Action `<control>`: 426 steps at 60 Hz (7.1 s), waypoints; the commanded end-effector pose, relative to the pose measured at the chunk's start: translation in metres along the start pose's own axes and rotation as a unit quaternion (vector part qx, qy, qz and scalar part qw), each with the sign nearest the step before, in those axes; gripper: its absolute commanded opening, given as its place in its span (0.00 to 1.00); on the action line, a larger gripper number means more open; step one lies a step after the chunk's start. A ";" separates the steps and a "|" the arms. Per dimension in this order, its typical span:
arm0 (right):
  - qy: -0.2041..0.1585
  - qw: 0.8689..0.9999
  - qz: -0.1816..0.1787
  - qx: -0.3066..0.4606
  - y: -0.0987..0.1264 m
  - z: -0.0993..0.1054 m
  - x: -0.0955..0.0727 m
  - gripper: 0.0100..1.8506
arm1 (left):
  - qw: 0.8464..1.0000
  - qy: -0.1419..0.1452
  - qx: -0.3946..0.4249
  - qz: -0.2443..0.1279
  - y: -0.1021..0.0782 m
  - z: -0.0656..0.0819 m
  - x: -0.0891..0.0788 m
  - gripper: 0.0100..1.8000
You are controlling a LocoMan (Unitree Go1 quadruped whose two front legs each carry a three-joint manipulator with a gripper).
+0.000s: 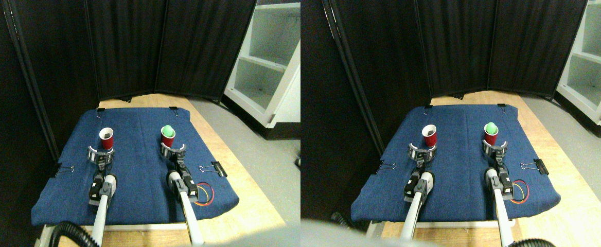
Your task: Pour (bimanual)
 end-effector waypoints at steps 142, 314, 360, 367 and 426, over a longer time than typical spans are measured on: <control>-0.033 0.999 -0.015 0.015 0.000 0.005 0.051 0.58 | 0.998 -0.018 -0.054 0.009 0.006 -0.023 0.054 0.54; 0.036 0.984 0.124 -0.123 0.146 -0.057 0.037 0.17 | 0.992 0.112 -0.043 -0.041 -0.134 -0.091 0.028 0.18; 0.061 0.965 0.121 -0.224 0.169 -0.064 0.035 0.17 | 0.988 0.141 -0.048 -0.043 -0.151 -0.101 0.004 0.18; 0.060 0.961 0.123 -0.240 0.166 -0.064 0.039 0.17 | 0.986 0.152 -0.050 -0.043 -0.154 -0.101 0.001 0.18; 0.117 0.925 0.153 -0.328 0.165 -0.071 0.052 0.17 | 0.986 0.156 -0.051 -0.023 -0.149 -0.115 0.010 0.18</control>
